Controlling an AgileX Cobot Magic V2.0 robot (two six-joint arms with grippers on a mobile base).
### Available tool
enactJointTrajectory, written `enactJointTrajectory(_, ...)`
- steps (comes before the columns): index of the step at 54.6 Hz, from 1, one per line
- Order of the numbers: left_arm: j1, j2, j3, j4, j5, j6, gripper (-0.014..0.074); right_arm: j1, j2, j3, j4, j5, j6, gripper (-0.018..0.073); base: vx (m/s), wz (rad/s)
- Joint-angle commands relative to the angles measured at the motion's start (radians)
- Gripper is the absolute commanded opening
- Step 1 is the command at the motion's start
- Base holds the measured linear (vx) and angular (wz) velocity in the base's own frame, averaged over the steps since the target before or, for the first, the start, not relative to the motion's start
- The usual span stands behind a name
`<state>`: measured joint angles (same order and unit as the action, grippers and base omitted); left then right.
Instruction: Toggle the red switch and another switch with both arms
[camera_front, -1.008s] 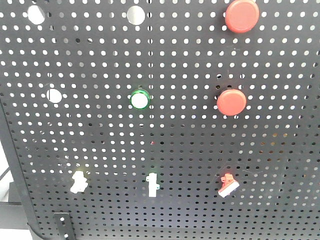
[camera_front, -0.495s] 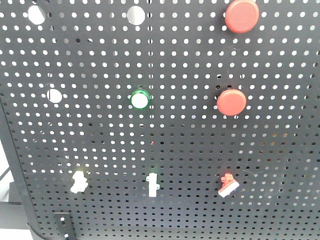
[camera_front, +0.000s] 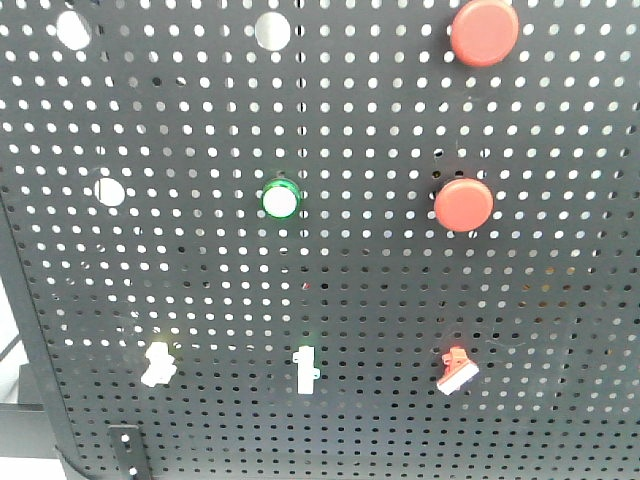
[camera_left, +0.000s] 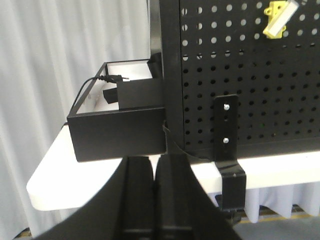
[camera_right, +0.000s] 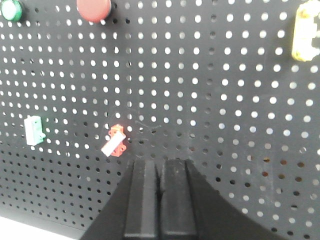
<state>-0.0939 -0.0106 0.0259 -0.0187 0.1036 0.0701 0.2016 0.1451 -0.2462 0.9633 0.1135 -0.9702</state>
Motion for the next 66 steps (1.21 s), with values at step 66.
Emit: enactJointTrajectory(66,0.0,-0.018,0.019,-0.003,-0.045,-0.031,0.0003,-0.183,0.008,0.116,-0.921,-0.007,0.882,-0.0006,0.0,0.0)
